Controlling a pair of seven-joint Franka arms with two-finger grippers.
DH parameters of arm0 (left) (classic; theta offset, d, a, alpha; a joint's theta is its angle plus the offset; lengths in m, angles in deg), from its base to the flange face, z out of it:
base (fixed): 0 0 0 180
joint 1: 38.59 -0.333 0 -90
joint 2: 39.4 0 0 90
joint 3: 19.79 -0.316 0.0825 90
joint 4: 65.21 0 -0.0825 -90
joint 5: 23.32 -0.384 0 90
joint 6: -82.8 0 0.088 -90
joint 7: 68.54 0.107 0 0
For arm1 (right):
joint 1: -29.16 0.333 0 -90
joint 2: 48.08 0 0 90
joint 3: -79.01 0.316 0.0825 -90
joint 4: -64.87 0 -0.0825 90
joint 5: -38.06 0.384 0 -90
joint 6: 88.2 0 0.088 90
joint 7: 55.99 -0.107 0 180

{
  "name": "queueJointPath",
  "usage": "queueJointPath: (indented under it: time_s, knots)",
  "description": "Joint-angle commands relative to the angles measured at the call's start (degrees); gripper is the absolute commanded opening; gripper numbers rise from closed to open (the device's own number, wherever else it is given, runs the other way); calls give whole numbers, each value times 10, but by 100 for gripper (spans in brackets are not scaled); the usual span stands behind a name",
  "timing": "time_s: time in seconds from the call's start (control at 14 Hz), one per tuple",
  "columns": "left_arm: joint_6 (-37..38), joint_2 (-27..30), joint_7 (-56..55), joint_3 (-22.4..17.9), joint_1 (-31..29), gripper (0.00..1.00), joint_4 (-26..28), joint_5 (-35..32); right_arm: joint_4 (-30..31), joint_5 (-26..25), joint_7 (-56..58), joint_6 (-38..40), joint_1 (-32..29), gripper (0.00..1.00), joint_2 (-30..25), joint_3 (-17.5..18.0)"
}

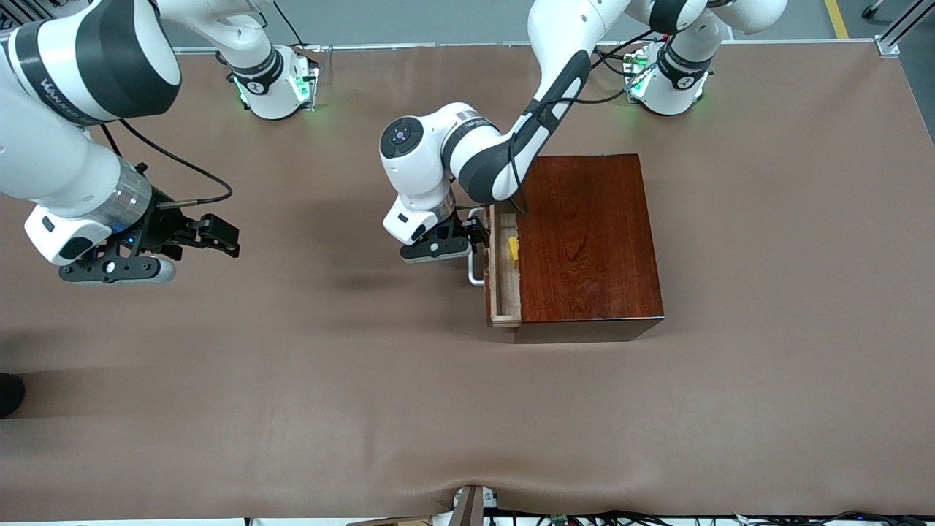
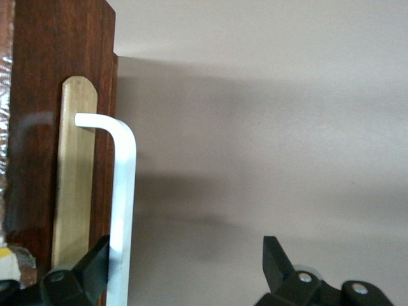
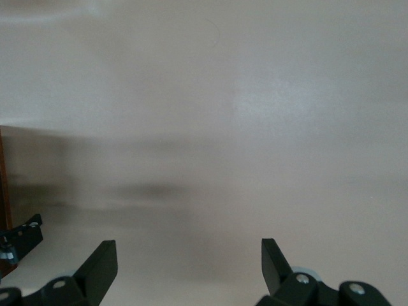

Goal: Open drawer, take yellow block, close drawer
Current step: 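Pull the drawer further open while the right gripper moves toward it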

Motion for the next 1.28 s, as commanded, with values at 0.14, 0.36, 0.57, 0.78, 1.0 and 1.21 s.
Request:
queueJointPath:
  time_s: [0.14,0.36,0.57,0.78,1.0,1.21]
  knots:
    - [-35,-10,-31,20,2,100,-12,0,-6,21,9,-3,1,100,9,7]
    - [-46,-17,-38,27,2,100,-17,0,-7,96,28,-4,-4,100,14,7]
    - [-70,-22,-48,29,2,100,-18,1,-10,113,110,-4,-1,100,26,6]
    - [-93,-25,-56,29,2,100,-20,1,-39,114,185,-6,15,100,56,8]
    - [-95,-27,-58,31,2,100,-22,12,-57,114,230,-16,27,100,72,8]
    - [-95,-30,-60,31,2,100,-45,21,-58,115,295,-39,31,100,80,9]
